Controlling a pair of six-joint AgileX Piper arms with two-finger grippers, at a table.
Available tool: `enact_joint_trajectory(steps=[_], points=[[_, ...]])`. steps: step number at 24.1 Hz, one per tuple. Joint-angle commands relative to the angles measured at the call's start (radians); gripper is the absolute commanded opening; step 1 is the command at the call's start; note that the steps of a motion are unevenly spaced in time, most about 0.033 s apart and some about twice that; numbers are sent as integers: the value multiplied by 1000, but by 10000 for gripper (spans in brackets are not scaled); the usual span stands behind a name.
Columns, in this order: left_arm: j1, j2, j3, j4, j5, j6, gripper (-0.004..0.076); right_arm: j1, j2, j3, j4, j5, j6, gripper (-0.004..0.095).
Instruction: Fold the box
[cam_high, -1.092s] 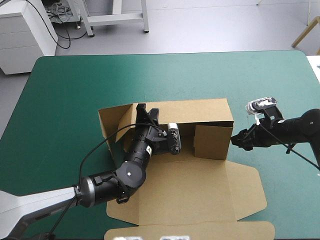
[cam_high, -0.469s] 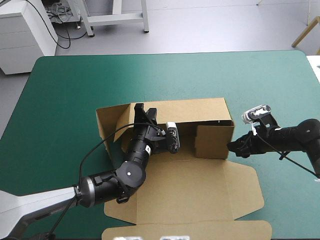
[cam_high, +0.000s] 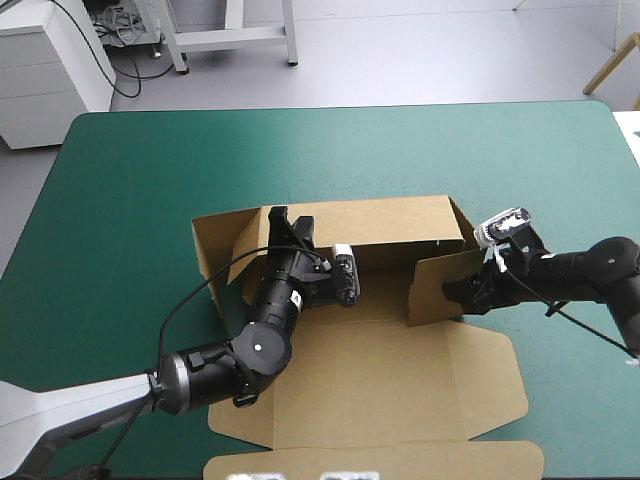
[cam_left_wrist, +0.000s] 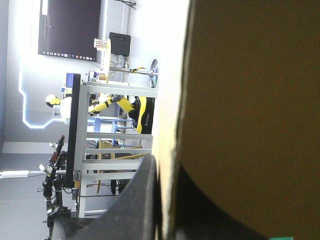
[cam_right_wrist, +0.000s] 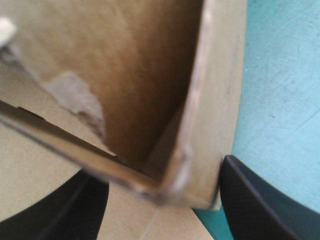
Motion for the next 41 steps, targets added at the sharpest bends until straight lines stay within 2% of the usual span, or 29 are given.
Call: enact_joint_trajectory(steps=[1, 4, 6, 10, 13, 15, 19, 21, 22, 24, 28, 41], points=[[-7, -26, -21, 28, -15, -26, -10, 55, -28, -21, 58, -11, -21, 550], [-7, -26, -21, 28, -15, -26, -10, 127, -28, -21, 53, -64, 18, 491], [-7, -26, -21, 28, -15, -26, -10, 174, -39, -21, 4, -143, 104, 465], [-7, -26, -21, 26, -15, -26, -10, 185, -124, -21, -49, -275, 216, 461], [-7, -26, -21, 26, -17, -26, -10, 201, -171, -7, -46, -396, 221, 414], [-7, -26, -21, 26, -20, -26, -10, 270, -179, 72, -46, -520, 215, 310], [-7, -26, -21, 24, -20, -26, -10, 413, -179, 184, -40, -695, 218, 294], [-7, -26, -21, 24, -20, -26, -10, 434, -179, 207, -38, -746, 248, 291], [-7, -26, -21, 24, -20, -26, -10, 434, -179, 209, -38, -750, 248, 282], [-7, -26, -21, 24, -20, -26, -10, 434, -179, 213, -38, -766, 248, 199], [-7, -26, -21, 24, -23, -26, -10, 434, -178, 219, -38, -781, 248, -16], [-7, -26, -21, 24, -23, -26, -10, 434, -176, 219, -39, -779, 248, -14]])
